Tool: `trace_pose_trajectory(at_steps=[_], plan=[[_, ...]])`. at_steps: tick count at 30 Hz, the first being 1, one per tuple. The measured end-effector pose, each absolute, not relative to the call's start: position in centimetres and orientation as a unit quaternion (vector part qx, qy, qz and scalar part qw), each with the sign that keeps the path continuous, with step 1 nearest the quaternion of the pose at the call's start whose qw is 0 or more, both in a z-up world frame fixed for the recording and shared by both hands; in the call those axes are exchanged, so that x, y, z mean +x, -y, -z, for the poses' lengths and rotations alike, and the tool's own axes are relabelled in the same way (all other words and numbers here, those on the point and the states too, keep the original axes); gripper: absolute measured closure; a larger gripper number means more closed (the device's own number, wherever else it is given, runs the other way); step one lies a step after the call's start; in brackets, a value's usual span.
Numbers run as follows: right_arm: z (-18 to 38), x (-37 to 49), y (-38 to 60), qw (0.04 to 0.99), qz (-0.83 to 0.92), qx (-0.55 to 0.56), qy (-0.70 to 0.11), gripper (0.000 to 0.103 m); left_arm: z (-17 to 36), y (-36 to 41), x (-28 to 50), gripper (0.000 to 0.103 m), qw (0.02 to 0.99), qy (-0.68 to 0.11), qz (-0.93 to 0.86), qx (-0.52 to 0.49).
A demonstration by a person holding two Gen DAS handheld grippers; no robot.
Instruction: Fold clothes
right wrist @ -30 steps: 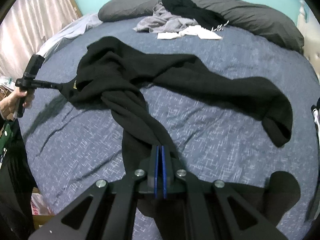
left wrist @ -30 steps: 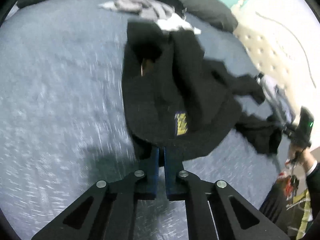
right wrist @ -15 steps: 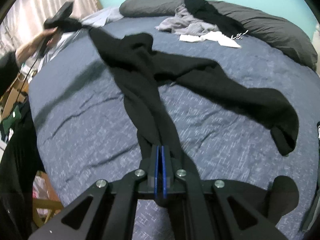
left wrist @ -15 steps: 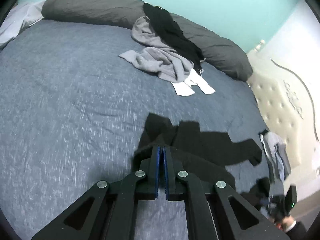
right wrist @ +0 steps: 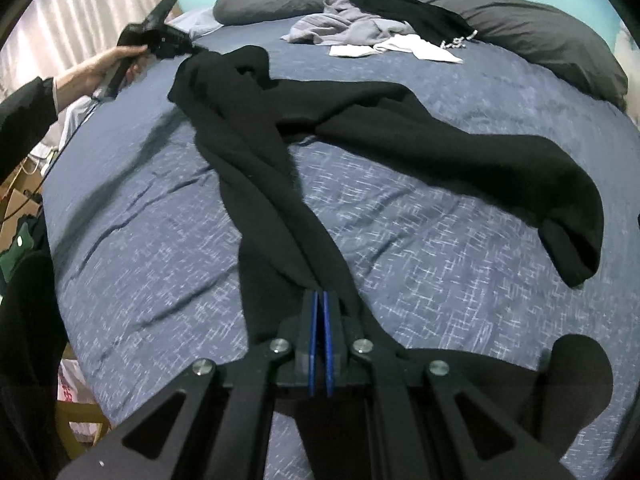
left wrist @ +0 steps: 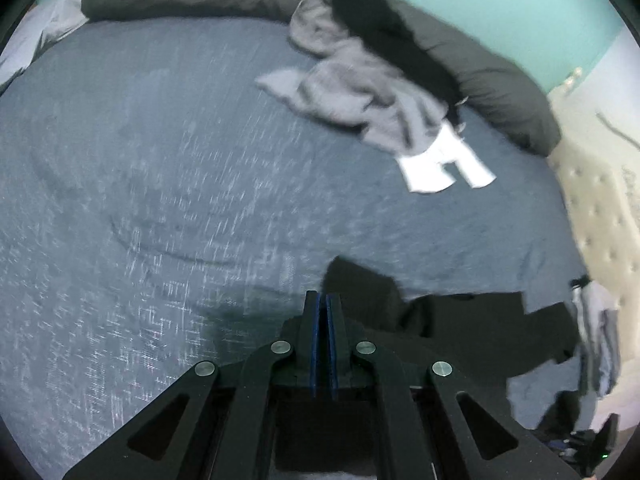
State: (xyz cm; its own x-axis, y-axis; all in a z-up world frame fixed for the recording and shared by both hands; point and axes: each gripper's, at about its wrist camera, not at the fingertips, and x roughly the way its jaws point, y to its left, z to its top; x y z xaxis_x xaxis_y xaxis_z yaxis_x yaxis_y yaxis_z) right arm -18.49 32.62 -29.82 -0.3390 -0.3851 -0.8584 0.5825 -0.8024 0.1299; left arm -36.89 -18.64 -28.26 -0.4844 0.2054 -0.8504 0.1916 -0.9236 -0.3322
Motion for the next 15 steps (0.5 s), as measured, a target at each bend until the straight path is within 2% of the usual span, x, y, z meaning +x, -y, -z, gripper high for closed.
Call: trace_pose_trajectory(at_steps=[1,3,5,10,15], plan=[[30.0,-18.7,-32.7,0.296,0.812,0.494,-0.099,0.1,28.8,18.8,-36.8,0.094,0.005,0.202,-0.836,-0.511],[30.3,-19.0,-32.7,0.293,0.811,0.497,-0.099,0.1,28.7,19.5,-36.1,0.069,0.017,0.224,-0.835,-0.502],[30.5,-19.1,-32.8,0.291,0.811,0.499,-0.096,0.1,27.7,20.4,-35.0,0.056,0.025,0.237,-0.84,-0.487],[30.5,-19.2,-33.0,0.287,0.814,0.499,-0.082,0.1,24.2,22.1,-30.6,0.05,0.05,0.227,-0.861,-0.452],[30.3,-19.3,-32.9,0.283,0.816,0.499,-0.072,0.1,25.5,21.4,-26.8,0.047,0.086,0.206,-0.854,-0.469]])
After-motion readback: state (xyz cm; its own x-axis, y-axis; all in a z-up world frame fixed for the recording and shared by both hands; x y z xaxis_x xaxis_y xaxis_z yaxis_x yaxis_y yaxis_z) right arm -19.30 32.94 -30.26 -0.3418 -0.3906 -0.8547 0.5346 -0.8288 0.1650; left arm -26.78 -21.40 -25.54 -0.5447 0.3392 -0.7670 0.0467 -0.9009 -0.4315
